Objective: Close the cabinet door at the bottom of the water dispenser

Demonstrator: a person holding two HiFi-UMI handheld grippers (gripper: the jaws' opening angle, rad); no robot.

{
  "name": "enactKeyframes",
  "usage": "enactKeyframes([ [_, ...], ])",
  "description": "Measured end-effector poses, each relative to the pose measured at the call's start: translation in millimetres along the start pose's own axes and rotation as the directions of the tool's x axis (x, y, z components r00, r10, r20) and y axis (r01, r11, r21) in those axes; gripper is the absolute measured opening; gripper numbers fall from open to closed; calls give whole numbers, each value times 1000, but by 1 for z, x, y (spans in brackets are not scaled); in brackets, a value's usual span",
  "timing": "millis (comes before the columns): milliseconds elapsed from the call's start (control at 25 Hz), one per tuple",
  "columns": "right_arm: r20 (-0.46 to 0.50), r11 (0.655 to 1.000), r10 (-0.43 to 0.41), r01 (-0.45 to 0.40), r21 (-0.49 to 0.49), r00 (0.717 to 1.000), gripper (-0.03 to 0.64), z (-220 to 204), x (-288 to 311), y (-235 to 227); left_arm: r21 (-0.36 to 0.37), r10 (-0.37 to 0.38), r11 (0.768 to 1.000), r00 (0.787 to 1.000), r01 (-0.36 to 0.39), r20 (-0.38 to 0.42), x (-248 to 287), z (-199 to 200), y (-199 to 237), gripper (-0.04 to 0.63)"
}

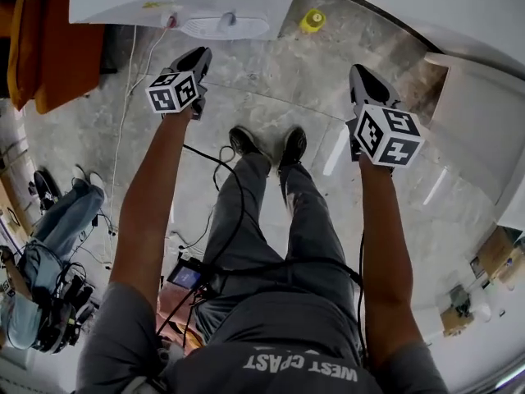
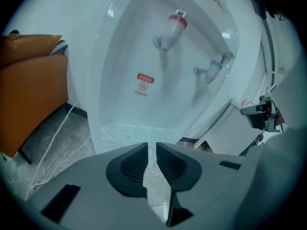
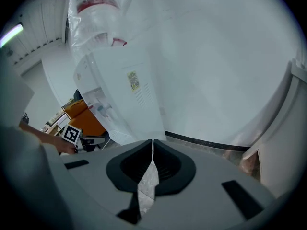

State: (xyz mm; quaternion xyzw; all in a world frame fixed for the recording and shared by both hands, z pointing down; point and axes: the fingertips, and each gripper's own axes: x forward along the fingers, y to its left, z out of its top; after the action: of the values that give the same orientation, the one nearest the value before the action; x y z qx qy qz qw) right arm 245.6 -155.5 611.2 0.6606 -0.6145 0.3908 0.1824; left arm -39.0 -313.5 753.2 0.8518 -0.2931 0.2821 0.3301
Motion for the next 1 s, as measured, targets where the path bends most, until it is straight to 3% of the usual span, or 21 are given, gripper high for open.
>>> enactKeyframes([
  [320, 52, 999, 45, -43, -31, 998, 31, 55, -49, 31, 69, -9, 998, 995, 3, 97, -87, 69, -32, 67],
  [560, 139, 996, 71, -63, -59, 988, 31, 97, -112, 60, 158, -29, 987, 978, -3, 206, -175, 116, -73, 66],
  [760, 212, 992, 102, -82, -101, 972, 31, 137, -158, 84, 213, -46, 977, 950, -23, 310, -241, 161, -103, 66],
  [1000, 282, 982, 150, -109, -154, 948, 31, 180, -213, 116, 306, -97, 951, 894, -47, 437, -321, 219, -146, 66],
])
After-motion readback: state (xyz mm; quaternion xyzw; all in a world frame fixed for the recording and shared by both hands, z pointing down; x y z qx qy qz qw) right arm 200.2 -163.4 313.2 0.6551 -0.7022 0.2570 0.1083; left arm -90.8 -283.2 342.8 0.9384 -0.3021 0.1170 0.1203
